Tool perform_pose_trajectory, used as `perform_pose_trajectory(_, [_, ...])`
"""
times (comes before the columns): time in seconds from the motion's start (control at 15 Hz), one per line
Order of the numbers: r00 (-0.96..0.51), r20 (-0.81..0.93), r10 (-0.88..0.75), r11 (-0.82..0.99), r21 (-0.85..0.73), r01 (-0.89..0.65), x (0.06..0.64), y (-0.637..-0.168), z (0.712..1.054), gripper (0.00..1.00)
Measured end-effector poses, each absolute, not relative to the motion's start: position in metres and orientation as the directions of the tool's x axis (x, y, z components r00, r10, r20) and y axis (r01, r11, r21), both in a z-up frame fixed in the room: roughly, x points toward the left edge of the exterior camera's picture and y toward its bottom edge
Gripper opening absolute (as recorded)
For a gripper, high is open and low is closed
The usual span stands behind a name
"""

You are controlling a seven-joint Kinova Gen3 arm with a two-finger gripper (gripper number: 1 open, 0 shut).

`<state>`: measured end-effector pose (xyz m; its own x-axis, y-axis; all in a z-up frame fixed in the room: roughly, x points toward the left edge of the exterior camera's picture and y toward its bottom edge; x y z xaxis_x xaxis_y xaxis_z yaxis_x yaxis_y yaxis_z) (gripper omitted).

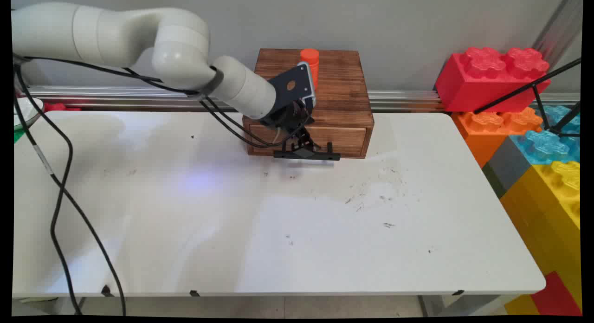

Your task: Open the drawer

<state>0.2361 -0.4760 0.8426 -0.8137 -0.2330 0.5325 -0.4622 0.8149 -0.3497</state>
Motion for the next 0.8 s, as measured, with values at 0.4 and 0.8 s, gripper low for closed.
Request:
perform_pose_trajectory(0.4, [-0.829, 0.507, -0.235, 0.862, -0.285, -0.419, 0.238, -0.475, 0.860, 1.00])
perform_pose_trajectory(0.8, [-0.858, 0.451, -0.243, 0.895, -0.237, -0.378, 0.236, -0.490, 0.864, 1.00])
